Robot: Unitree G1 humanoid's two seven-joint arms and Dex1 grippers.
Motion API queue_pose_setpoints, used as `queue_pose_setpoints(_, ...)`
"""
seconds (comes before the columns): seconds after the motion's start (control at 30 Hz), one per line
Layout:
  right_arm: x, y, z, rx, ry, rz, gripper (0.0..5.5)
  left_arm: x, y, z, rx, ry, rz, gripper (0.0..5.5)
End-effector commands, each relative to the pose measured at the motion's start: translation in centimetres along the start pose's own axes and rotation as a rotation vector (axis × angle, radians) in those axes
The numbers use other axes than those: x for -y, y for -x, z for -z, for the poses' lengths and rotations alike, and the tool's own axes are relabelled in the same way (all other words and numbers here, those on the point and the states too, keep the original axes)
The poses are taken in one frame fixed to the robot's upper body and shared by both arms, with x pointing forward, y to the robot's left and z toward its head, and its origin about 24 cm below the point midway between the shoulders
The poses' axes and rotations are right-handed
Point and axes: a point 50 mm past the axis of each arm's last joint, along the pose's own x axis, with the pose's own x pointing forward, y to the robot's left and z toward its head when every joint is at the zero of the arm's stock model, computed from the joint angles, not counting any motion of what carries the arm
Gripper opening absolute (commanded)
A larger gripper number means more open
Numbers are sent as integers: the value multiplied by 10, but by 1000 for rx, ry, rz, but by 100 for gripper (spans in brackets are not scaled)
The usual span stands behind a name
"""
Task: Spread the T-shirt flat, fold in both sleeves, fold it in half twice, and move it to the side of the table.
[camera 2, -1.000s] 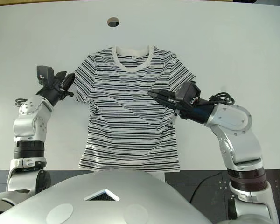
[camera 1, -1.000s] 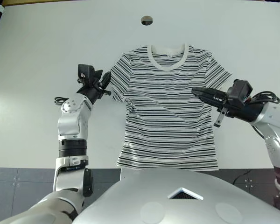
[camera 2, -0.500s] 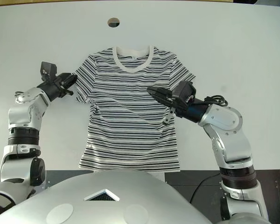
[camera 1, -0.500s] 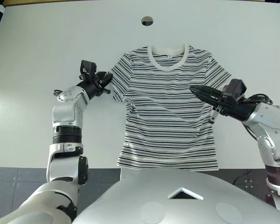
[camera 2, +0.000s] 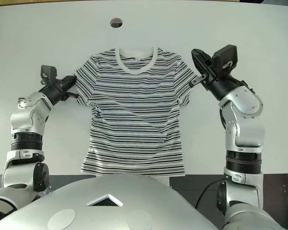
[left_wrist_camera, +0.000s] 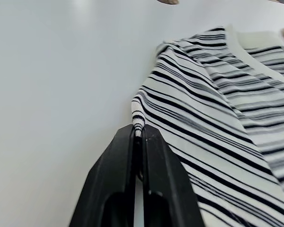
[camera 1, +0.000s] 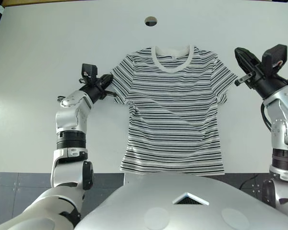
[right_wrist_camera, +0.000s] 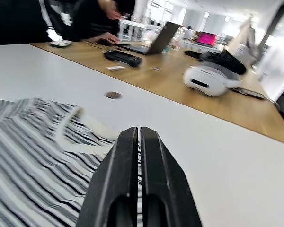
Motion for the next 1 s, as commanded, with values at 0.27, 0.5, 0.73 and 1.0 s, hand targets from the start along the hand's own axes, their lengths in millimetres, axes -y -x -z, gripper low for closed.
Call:
queue_pose_setpoints(0.27, 8, -8, 16, -94, -7, 84, 10, -1, -1, 0, -23, -10, -4, 12)
queue_pose_setpoints(0.5, 8, -10, 28, -148, -14, 105, 10, 57, -3, -32, 110, 28, 230, 12)
queue_pose_setpoints(0.73, 5, -13, 35, -166, -21, 97, 10, 93, -6, -40, 128, 56, 343, 12)
queue_pose_setpoints(1.0, 8, -17, 41, -188, -11, 109, 10, 107, -44, 3, -58, 39, 234, 39)
